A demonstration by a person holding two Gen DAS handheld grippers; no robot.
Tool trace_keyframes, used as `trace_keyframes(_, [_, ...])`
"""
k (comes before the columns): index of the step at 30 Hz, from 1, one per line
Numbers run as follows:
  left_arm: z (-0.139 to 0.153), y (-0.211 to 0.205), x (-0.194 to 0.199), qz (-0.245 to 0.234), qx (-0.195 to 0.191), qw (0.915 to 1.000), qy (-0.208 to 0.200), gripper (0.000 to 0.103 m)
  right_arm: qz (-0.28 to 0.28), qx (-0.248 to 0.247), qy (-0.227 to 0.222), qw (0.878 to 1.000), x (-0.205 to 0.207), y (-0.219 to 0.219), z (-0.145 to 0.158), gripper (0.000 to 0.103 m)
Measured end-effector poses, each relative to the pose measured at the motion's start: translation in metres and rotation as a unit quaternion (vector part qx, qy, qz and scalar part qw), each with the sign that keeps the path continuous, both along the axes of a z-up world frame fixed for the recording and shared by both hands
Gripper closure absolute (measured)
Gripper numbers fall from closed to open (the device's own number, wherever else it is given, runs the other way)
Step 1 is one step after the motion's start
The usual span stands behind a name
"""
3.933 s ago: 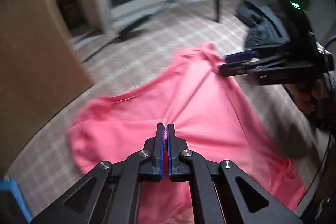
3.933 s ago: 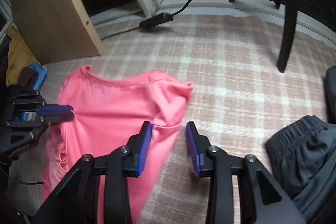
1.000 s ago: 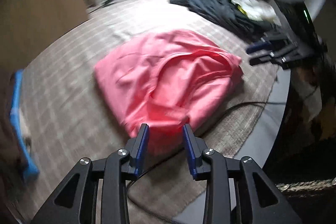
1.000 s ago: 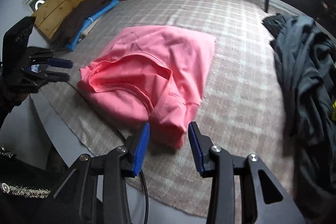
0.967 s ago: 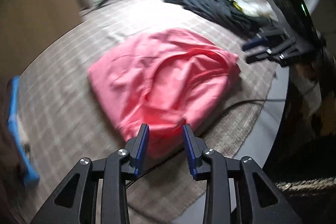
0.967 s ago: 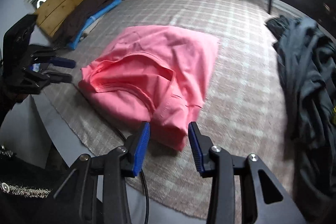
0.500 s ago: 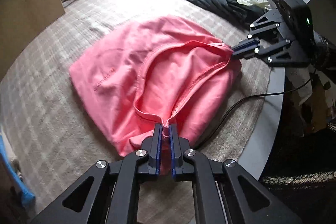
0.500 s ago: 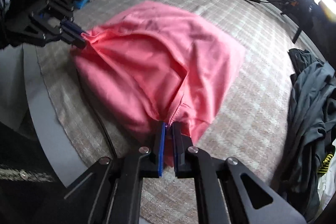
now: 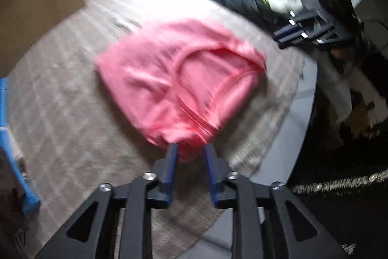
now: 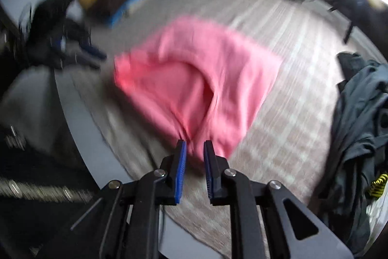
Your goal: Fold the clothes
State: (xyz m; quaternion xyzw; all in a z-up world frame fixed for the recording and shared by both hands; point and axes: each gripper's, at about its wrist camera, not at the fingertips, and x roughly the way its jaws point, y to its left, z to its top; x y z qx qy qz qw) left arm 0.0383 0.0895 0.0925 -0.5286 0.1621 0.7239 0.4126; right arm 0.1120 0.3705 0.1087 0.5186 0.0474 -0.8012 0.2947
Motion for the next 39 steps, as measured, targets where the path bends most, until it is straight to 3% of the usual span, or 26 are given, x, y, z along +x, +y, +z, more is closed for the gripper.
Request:
trace_keyframes(2, [-0.003, -0.005, -0.011, 0.014, 0.001, 0.9999, 0.008, 0.075, -0.015, -0.053, -0.008, 0.998, -0.011, -0.007, 0.006, 0.085])
trace_keyframes(4, [-0.011, -0.002, -0.017, 0.014, -0.008, 0.9998, 0.011, 0.075, -0.030, -0.094, -0.030, 0.995, -0.021, -0.028, 0.000, 0.071])
trace_keyframes(5, [-0.013, 0.001, -0.017, 0.009, -0.007, 0.9998, 0.017, 0.075, -0.033, -0.105, -0.037, 0.993, -0.025, -0.039, -0.004, 0.069])
trace_keyframes(7, [-0.014, 0.008, -0.016, -0.002, 0.001, 0.9997, 0.026, 0.075, -0.037, -0.102, -0.039, 0.993, -0.033, -0.065, -0.017, 0.069])
trace_keyframes(10, [-0.020, 0.013, -0.017, -0.015, 0.021, 0.9996, 0.008, 0.075, -0.046, -0.110, -0.044, 0.992, -0.049, -0.089, -0.030, 0.072])
trace_keyframes(12, [-0.033, 0.013, -0.012, -0.027, 0.005, 0.9995, -0.016, 0.075, -0.047, -0.105, -0.058, 0.992, -0.060, -0.099, -0.044, 0.082])
trace_keyframes(17, [-0.059, 0.008, 0.006, -0.051, -0.026, 0.9963, -0.065, 0.075, -0.050, -0.078, -0.059, 0.994, -0.083, -0.110, -0.060, 0.083])
trace_keyframes(20, [-0.048, -0.002, 0.013, -0.042, -0.010, 0.9966, -0.070, 0.075, -0.048, -0.092, -0.059, 0.993, -0.092, -0.121, -0.063, 0.083])
trace_keyframes(24, [-0.022, -0.010, 0.006, -0.026, 0.020, 0.9983, -0.049, 0.075, -0.013, -0.050, -0.103, 0.993, -0.080, -0.131, -0.084, 0.083])
trace_keyframes(28, [-0.006, -0.011, -0.009, 0.000, 0.043, 0.9986, -0.029, 0.075, 0.002, -0.051, -0.138, 0.989, -0.039, -0.110, -0.082, 0.083])
trace_keyframes(31, [-0.004, 0.002, -0.017, 0.007, 0.057, 0.9982, -0.019, 0.075, -0.049, -0.057, -0.093, 0.993, -0.018, -0.072, -0.046, 0.083])
trace_keyframes(35, [-0.021, 0.023, -0.029, 0.005, 0.061, 0.9976, -0.034, 0.074, -0.150, -0.008, 0.000, 0.989, -0.011, -0.019, -0.016, 0.083])
trace_keyframes(37, [-0.033, 0.029, -0.029, -0.003, 0.050, 0.9971, -0.058, 0.074, -0.188, -0.005, -0.015, 0.982, -0.019, 0.004, -0.035, 0.083])
trace_keyframes(39, [-0.026, 0.020, -0.024, -0.002, 0.040, 0.9973, -0.062, 0.074, -0.196, 0.002, -0.068, 0.978, -0.022, 0.012, -0.070, 0.083])
